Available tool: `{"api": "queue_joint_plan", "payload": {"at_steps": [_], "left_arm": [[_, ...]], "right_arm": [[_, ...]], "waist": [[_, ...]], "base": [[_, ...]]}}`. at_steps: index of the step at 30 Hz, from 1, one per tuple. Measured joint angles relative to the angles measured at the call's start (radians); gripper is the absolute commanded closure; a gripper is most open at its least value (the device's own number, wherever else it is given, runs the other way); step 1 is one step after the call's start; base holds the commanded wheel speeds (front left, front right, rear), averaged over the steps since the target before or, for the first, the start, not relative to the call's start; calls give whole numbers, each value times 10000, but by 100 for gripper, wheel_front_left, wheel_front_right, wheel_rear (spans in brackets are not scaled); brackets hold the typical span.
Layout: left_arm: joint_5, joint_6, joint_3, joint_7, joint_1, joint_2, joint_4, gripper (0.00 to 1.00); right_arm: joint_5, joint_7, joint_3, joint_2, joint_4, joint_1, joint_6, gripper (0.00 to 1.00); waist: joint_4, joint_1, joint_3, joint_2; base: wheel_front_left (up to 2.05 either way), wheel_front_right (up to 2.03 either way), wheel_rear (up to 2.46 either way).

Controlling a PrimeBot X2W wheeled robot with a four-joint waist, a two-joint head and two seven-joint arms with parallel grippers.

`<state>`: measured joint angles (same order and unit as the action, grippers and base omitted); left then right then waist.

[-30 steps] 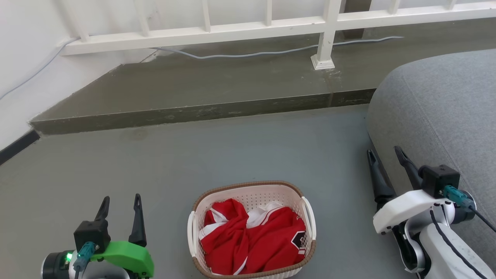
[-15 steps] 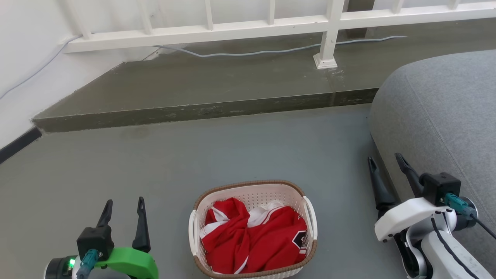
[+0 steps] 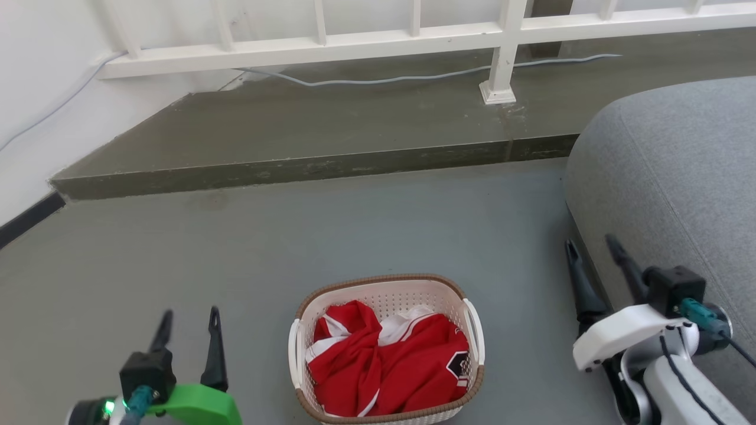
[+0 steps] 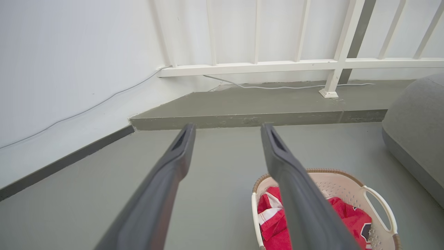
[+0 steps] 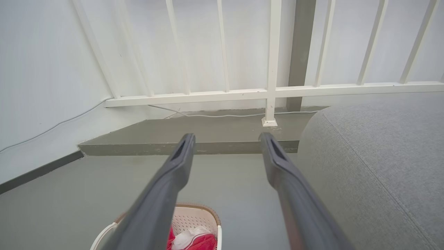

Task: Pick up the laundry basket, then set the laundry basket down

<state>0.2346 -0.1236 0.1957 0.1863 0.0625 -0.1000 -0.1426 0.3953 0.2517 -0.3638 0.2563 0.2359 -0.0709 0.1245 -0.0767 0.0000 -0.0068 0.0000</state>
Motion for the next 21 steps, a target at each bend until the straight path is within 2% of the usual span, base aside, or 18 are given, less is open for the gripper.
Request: {"api": "queue_joint_plan", "payload": {"at_steps": [9, 21], "left_arm": [[224, 94, 19, -25, 207, 188, -500, 100], [2123, 282, -330, -458, 190, 207, -690, 100]], "right_arm": [[311, -33, 12, -349, 385, 497, -100, 100], [1960, -430, 506, -556, 305, 496, -364, 100]], "waist": [[25, 0, 6, 0], [129, 0, 17, 0]], "base": [[0, 0, 0], [0, 0, 0]]}}
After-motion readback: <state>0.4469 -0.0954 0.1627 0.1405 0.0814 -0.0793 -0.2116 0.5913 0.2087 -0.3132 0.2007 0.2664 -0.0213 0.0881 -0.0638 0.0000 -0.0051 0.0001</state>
